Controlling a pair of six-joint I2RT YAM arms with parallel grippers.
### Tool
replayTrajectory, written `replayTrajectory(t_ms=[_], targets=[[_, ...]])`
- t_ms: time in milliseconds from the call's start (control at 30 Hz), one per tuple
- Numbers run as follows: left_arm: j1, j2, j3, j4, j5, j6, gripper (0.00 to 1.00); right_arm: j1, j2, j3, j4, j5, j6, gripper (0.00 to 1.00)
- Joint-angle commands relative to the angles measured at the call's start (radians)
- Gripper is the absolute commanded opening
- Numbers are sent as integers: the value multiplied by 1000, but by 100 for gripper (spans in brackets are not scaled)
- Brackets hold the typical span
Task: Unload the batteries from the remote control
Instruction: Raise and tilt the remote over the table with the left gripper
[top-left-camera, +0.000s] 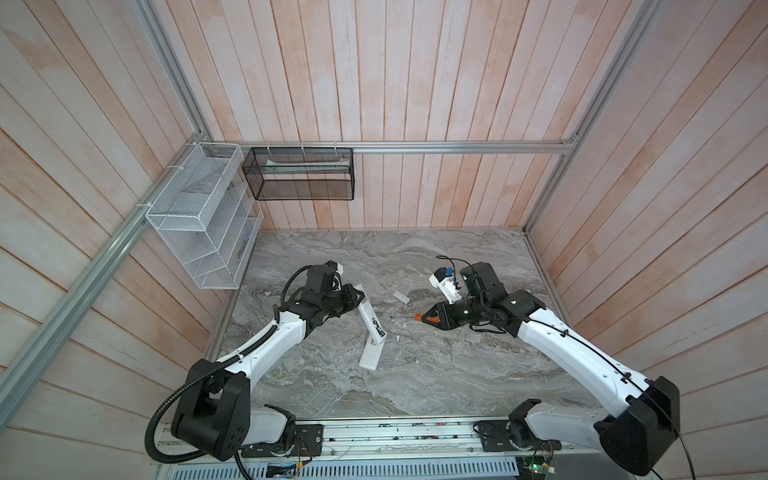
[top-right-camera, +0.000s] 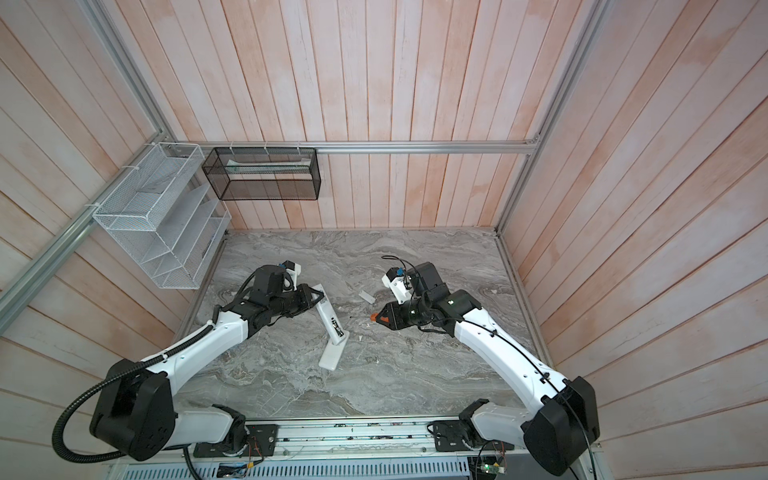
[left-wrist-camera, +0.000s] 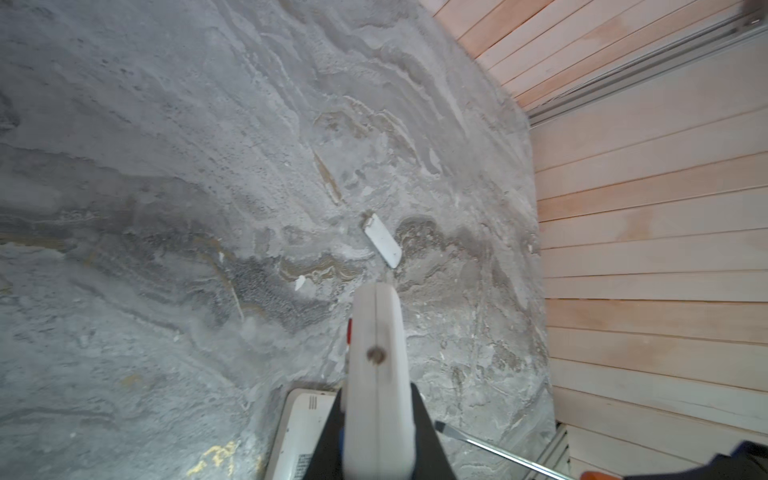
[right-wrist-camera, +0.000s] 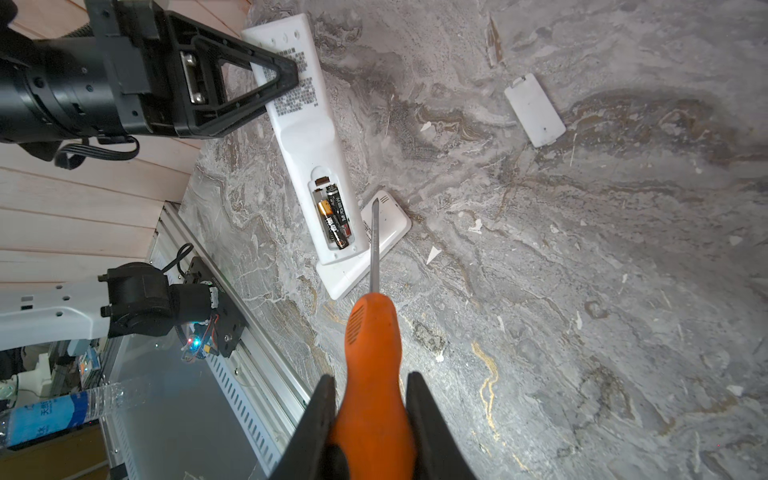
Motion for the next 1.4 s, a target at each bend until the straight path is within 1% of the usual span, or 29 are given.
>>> replayTrajectory(t_ms=[0,167,300,433,567,667,900,1000,1033,1100,1200,1233,1300,1333,1367], targets=[[-10,44,114,-96,-86,123,0,-4,-22,-24,19,47,33,0],[-50,163,294,-189,-207,267,0,-14,-29,-39,8,84,60,0],[-93,252,397,-239,-289,351,0,-16,-35,-46,12,92,74,0],[-157,345,486,-272,-360,429,0,-15,-49,-55,23,102,95,0],[-201,432,569,-292,-378,454,0,-16,-66,-68,22,117,106,0],[-214,462,601,-295,-377,456,0,-17,-81,-82,18,122,111,0],[-209,430,613,-308,-376,461,0,-22,-108,-92,27,126,128,0],[-184,386,621,-318,-334,424,0,-25,-103,-73,33,117,128,0],[-170,368,619,-319,-300,402,0,-25,-98,-61,33,113,124,0],[-133,334,607,-313,-206,344,0,-28,-86,-41,30,103,111,0],[-80,276,544,-252,-2,243,0,-42,-67,-12,11,97,82,0],[-71,261,521,-246,39,213,0,-52,-57,-1,-10,112,75,0],[-67,241,475,-235,132,178,0,-87,-42,20,-88,207,92,0],[-68,229,437,-211,190,154,0,-125,-40,22,-117,233,97,0],[-68,215,385,-167,263,119,0,-167,-46,15,-128,225,92,0]])
